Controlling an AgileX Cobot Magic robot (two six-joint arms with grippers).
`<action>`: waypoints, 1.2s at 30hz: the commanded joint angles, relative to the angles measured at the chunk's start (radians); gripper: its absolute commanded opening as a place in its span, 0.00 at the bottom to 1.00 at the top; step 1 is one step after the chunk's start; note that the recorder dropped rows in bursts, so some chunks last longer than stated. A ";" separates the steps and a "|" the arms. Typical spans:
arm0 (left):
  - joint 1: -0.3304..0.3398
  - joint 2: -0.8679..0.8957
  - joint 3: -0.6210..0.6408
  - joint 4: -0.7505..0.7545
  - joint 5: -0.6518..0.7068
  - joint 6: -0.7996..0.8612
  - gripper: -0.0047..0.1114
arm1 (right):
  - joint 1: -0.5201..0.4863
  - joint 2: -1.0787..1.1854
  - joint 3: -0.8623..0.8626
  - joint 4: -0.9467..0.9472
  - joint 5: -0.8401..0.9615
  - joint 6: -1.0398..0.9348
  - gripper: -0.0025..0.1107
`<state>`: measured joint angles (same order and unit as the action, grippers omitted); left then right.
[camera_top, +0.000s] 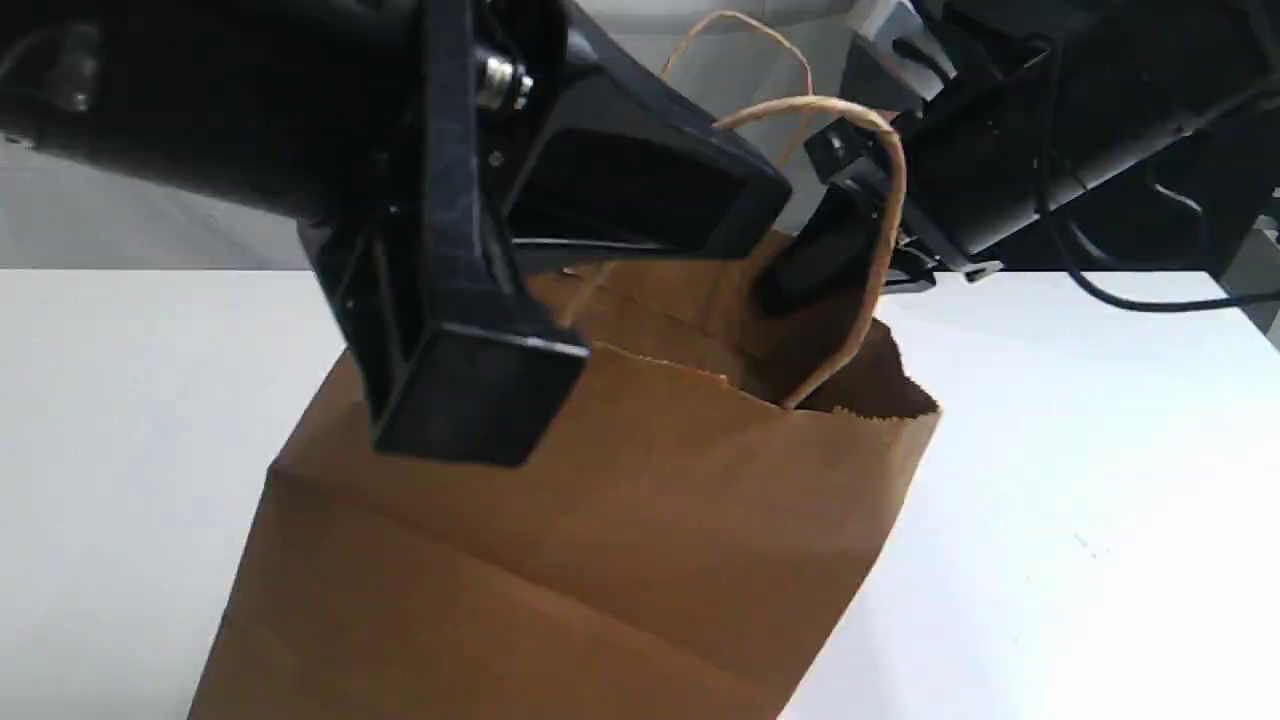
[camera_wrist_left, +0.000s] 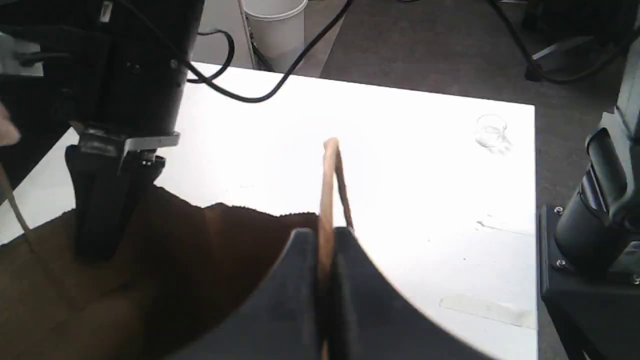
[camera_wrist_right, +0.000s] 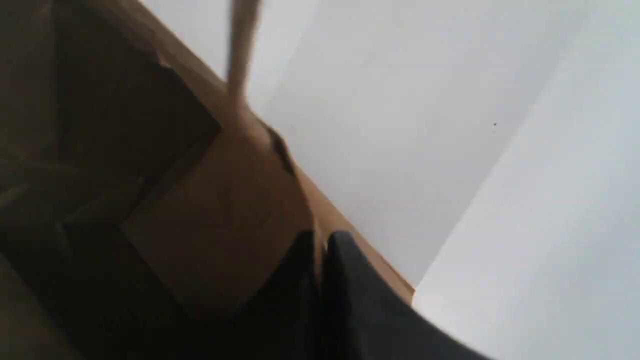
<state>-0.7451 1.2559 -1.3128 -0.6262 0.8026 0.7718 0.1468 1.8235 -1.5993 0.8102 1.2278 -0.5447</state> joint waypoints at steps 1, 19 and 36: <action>-0.004 -0.011 0.013 0.001 -0.023 -0.011 0.04 | -0.007 -0.041 -0.069 -0.061 -0.007 0.056 0.02; 0.002 -0.103 0.349 -0.165 -0.478 -0.008 0.04 | 0.005 -0.029 -0.143 -0.106 -0.007 0.143 0.02; 0.121 -0.103 0.376 -0.307 -0.456 -0.012 0.04 | 0.063 0.028 -0.143 -0.179 -0.007 0.186 0.02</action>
<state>-0.6385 1.1622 -0.9426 -0.9186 0.3288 0.7695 0.2098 1.8506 -1.7382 0.6232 1.2258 -0.3650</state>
